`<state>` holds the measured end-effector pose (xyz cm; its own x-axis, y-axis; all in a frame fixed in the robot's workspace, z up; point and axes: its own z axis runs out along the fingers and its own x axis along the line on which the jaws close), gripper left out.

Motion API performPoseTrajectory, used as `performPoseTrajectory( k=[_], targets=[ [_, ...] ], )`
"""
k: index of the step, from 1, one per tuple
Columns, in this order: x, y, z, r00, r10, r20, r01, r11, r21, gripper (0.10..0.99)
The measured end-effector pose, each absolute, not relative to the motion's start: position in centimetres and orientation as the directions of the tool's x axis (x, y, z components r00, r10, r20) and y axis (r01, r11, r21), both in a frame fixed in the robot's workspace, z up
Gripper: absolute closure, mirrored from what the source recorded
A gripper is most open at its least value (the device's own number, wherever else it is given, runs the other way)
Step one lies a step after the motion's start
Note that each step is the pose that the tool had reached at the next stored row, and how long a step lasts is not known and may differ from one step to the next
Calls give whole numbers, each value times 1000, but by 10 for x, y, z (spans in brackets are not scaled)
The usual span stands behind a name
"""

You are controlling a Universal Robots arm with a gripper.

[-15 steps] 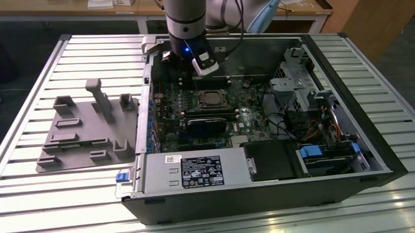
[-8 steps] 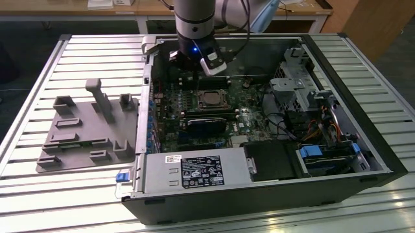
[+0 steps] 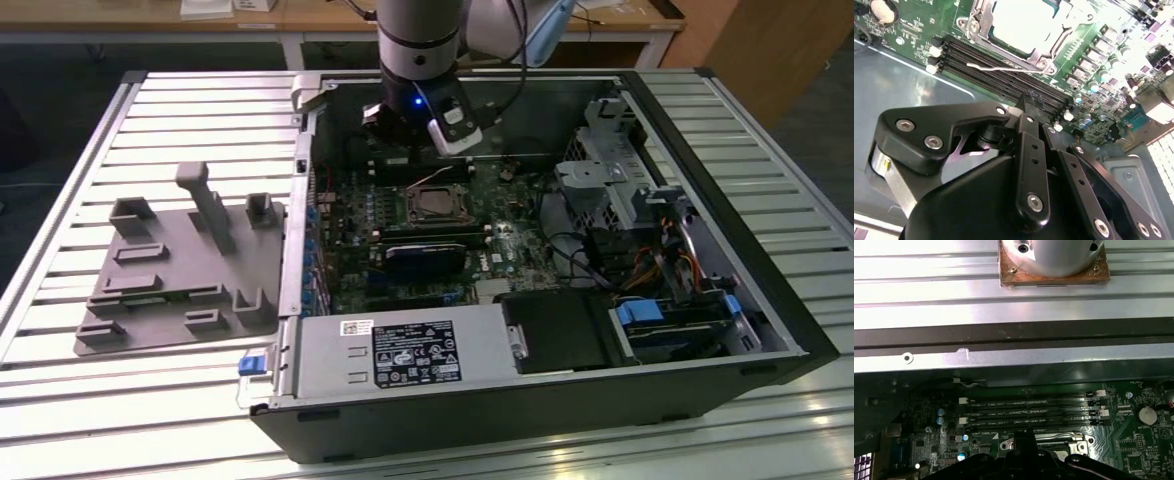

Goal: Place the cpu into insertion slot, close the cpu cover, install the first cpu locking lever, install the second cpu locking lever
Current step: 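Install the first cpu locking lever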

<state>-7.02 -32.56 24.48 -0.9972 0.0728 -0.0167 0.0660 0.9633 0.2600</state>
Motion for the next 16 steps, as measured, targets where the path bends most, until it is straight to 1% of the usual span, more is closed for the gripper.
performPoseTrajectory(
  k=[6,16],
  targets=[
    [-70,-325,243,-997,72,-21,64,963,260,980],
    [-71,-326,237,-994,72,-77,50,965,256,980]
  ],
)
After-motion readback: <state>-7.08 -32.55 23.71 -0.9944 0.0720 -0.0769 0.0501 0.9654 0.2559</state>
